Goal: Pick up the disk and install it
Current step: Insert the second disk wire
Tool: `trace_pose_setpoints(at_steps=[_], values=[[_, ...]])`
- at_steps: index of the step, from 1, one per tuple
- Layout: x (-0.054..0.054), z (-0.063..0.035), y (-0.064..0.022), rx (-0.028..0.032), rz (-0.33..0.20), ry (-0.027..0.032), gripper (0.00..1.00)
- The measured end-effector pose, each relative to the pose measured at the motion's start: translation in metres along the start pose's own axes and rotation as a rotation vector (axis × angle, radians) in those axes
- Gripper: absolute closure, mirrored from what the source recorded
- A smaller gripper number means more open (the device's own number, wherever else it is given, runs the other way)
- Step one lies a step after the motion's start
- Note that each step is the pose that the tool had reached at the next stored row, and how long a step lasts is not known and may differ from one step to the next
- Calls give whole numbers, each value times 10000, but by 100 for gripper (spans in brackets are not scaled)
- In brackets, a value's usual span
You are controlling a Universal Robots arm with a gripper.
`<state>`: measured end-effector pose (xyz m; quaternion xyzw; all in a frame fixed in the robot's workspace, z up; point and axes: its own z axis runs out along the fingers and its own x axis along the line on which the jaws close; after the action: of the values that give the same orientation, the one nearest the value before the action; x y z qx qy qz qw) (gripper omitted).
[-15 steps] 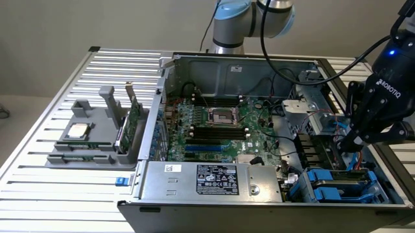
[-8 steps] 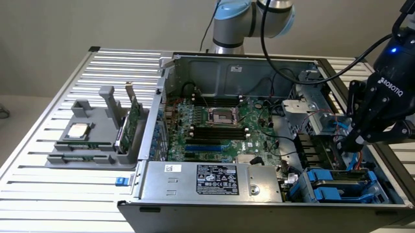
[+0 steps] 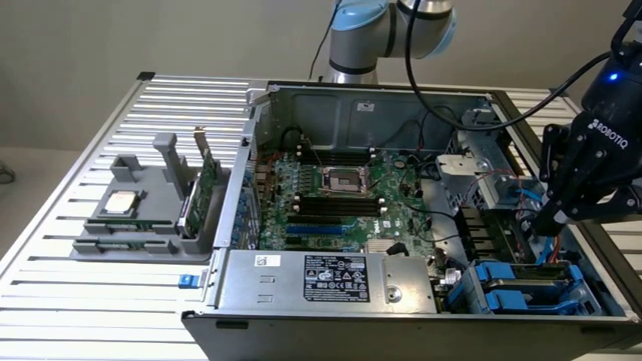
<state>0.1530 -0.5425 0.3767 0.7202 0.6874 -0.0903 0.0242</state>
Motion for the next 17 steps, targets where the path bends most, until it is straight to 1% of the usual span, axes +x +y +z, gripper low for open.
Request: trace_pose_setpoints(at_steps=[7,8,10,11,17], values=[[0,-2,12,-1,-2,-20,89],[0,-2,12,-1,-2,-20,88],[1,-1,12,-1,-2,-19,88],[1,-2,13,-1,-3,-18,82],[1,-7,19,-1,-6,-20,82]])
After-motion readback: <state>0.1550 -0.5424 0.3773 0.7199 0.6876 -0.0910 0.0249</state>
